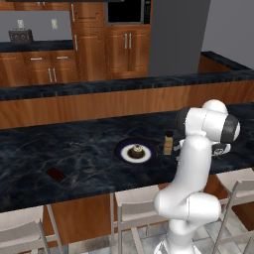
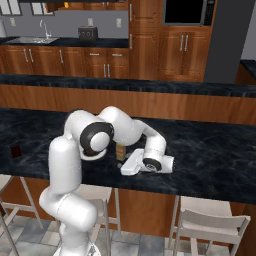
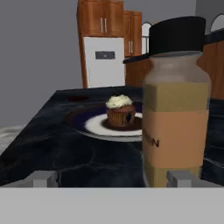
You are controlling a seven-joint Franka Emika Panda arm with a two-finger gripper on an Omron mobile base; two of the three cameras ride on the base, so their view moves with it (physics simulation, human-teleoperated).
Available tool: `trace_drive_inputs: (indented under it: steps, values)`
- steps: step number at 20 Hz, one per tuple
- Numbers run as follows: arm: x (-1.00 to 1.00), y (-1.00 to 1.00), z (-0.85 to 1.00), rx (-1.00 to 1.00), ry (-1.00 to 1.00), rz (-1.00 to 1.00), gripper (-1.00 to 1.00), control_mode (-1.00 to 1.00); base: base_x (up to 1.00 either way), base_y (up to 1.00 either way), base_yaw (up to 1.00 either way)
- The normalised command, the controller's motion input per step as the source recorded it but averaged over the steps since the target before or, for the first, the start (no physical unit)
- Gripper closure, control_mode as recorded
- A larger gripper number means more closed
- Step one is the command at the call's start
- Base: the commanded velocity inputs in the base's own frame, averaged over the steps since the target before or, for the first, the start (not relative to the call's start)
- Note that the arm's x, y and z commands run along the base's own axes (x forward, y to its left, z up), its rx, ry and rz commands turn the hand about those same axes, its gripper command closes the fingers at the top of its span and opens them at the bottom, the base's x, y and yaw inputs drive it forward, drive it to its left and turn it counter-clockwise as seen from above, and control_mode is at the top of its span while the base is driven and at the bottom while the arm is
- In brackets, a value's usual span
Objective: Take the cinnamon bottle from the cabinet and place it on the dining table, next to the plate with the cupcake. Then take the chocolate from the dining counter and place it on the cupcake plate.
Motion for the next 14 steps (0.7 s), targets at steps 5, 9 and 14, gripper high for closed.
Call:
trace_drive_inputs:
  steps: [5,9,14]
  values:
    - [-0.42,0.21,0.46,-0.24,-0.02,-0.16,-1.00,-1.00,0.00,0.00,0.00]
    - [-0.37,0.10,0.52,-0.20,0.00,-0.20,-1.00,-1.00,0.00,0.00,0.00]
    - [-0.37,0.08,0.51,-0.09,0.10,-0.21,-1.00,-1.00,0.00,0.00,0.00]
